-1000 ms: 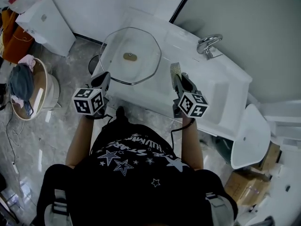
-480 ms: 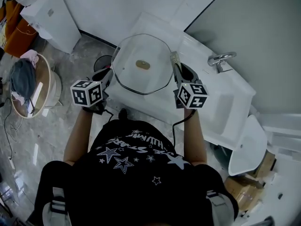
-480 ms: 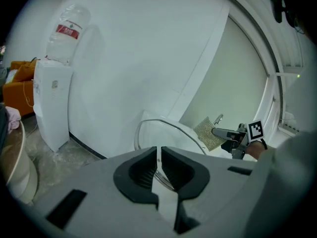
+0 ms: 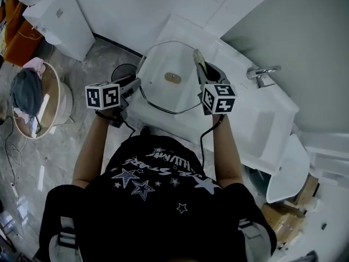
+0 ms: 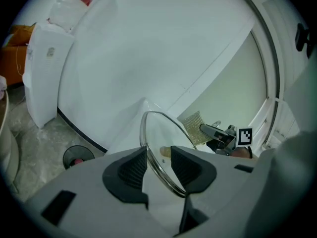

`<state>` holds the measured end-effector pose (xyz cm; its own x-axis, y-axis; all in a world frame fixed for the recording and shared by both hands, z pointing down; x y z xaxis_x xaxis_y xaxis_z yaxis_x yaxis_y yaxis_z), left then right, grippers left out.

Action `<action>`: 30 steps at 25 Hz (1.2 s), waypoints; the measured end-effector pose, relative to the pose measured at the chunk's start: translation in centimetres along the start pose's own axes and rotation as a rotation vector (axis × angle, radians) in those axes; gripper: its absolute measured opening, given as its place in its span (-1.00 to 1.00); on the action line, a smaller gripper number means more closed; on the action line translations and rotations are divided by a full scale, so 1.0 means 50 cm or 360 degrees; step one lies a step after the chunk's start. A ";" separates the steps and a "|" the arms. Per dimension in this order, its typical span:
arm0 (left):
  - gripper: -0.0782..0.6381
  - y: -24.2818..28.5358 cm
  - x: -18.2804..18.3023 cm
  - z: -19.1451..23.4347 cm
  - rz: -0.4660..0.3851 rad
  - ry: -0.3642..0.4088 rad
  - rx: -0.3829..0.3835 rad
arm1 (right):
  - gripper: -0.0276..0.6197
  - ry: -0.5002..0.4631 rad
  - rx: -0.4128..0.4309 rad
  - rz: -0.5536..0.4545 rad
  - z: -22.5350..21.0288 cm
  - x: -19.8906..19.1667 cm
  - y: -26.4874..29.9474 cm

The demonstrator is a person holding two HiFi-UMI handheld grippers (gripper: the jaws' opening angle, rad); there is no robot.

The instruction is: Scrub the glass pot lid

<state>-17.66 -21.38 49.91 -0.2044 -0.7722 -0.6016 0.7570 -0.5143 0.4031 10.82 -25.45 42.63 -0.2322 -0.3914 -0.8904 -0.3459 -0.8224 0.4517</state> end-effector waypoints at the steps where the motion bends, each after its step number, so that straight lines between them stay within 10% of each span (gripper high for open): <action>1: -0.40 0.005 0.000 0.003 0.0015 -0.0024 -0.0028 | -0.71 -0.0018 0.0003 0.0009 0.005 0.002 0.009; 30: -0.48 0.050 0.003 0.064 0.0059 -0.0349 -0.0269 | -0.71 -0.0418 0.0008 0.0120 0.055 0.004 0.144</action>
<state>-17.79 -23.97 53.04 -0.2904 -0.8610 -0.4176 0.8553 -0.4292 0.2901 5.77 -30.33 45.86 -0.4852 -0.3302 -0.8096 -0.3232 -0.7926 0.5170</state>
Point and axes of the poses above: the fingertips, and each gripper's own axes: y forward along the fingers, z to its left, x out of its top, the point moved 6 cm from there along -y, backward along the fingers, and after that the axes turned 2 degrees about -x, right-handed, at the moved point
